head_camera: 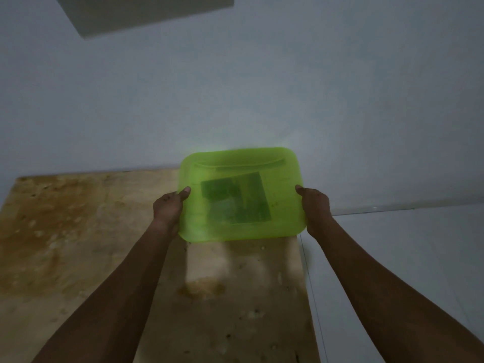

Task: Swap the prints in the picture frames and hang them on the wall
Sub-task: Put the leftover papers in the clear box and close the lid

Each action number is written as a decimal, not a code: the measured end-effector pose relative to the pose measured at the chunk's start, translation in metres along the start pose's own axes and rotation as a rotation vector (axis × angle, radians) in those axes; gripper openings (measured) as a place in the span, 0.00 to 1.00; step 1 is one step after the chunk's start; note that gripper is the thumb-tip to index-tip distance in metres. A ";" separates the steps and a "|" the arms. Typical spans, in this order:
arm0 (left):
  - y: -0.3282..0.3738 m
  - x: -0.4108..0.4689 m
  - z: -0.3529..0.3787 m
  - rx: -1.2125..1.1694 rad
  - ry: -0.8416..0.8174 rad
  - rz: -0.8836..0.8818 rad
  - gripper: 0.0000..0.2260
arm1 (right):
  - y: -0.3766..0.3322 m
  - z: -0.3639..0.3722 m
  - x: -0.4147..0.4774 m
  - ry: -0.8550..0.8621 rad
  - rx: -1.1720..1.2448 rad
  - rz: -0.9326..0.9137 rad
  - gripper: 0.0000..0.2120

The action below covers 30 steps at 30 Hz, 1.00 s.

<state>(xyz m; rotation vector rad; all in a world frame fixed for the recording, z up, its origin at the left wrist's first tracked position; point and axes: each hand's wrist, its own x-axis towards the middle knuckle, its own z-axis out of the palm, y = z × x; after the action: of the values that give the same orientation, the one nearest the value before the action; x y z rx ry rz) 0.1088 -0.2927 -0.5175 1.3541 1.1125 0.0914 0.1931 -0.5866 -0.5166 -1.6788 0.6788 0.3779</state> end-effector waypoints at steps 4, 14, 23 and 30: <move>0.002 0.007 0.000 0.051 -0.014 0.013 0.09 | 0.003 0.001 0.003 0.028 0.058 -0.011 0.19; 0.000 0.011 0.003 0.020 0.020 0.020 0.10 | 0.006 0.002 0.001 0.039 0.176 -0.015 0.10; 0.017 0.020 0.005 0.064 -0.032 -0.041 0.24 | -0.049 0.028 0.040 0.025 -0.388 -0.170 0.28; 0.021 0.047 0.026 -0.024 0.072 0.144 0.08 | -0.055 0.045 0.078 0.049 -0.268 -0.260 0.18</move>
<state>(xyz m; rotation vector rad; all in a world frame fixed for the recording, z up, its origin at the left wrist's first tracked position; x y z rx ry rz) 0.1617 -0.2752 -0.5328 1.4180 1.0694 0.2596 0.2935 -0.5553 -0.5297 -2.0095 0.4507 0.2504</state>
